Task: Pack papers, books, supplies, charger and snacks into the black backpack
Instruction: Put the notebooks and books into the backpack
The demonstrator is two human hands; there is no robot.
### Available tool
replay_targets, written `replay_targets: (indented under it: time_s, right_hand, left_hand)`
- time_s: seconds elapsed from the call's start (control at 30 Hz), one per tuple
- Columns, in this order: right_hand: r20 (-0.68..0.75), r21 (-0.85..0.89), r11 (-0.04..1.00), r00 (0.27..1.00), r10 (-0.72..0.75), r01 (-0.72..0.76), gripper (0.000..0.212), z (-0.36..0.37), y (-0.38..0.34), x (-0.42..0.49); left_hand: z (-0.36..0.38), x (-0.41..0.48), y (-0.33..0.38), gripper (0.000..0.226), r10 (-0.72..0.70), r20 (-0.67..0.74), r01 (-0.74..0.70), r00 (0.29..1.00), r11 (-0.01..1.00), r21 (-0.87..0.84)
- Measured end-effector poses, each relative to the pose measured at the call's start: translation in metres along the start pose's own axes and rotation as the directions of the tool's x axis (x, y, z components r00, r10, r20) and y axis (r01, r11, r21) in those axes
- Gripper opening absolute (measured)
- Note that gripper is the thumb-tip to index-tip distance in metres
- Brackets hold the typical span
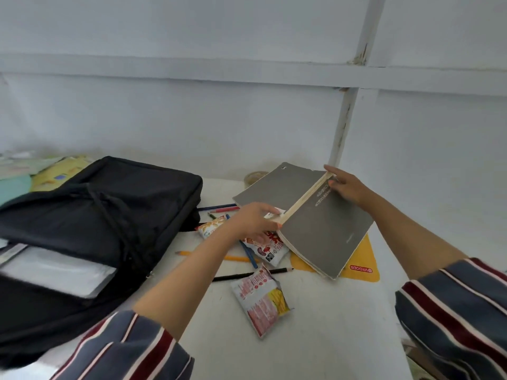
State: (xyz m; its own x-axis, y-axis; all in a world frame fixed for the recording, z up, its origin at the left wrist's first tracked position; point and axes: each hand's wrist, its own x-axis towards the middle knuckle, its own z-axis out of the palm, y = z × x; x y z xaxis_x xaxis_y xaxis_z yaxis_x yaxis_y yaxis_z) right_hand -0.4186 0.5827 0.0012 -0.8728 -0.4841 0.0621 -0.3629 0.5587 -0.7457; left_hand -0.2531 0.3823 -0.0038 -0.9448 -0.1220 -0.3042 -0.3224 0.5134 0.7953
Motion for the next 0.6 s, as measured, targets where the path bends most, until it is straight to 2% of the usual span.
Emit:
replay_targets:
  time_s: [0.2, 0.3, 0.5, 0.6]
  right_hand:
    - [-0.051, 0.107, 0.993, 0.998, -0.033, 0.038, 0.043, -0.006, 0.005, 0.011]
    - [-0.069, 0.17, 0.983, 0.996, -0.054, 0.065, 0.041, -0.013, 0.005, 0.011]
    - [-0.149, 0.31, 0.94, 0.984, -0.102, 0.144, 0.04, -0.032, -0.008, 0.008]
    - [-0.18, 0.37, 0.915, 0.978, -0.103, 0.164, 0.038, -0.037, -0.014, 0.003]
  left_hand:
    - [-0.006, -0.003, 0.007, 0.031, -0.072, -0.015, 0.068, 0.997, 0.978, -0.196]
    - [-0.009, -0.007, 0.014, 0.03, -0.108, -0.021, 0.1, 0.994, 0.965, -0.241]
    - [-0.022, -0.021, 0.034, 0.018, -0.067, 0.03, 0.073, 0.997, 0.957, -0.282]
    - [-0.026, -0.028, 0.041, 0.026, -0.05, 0.054, 0.065, 0.997, 0.945, -0.32]
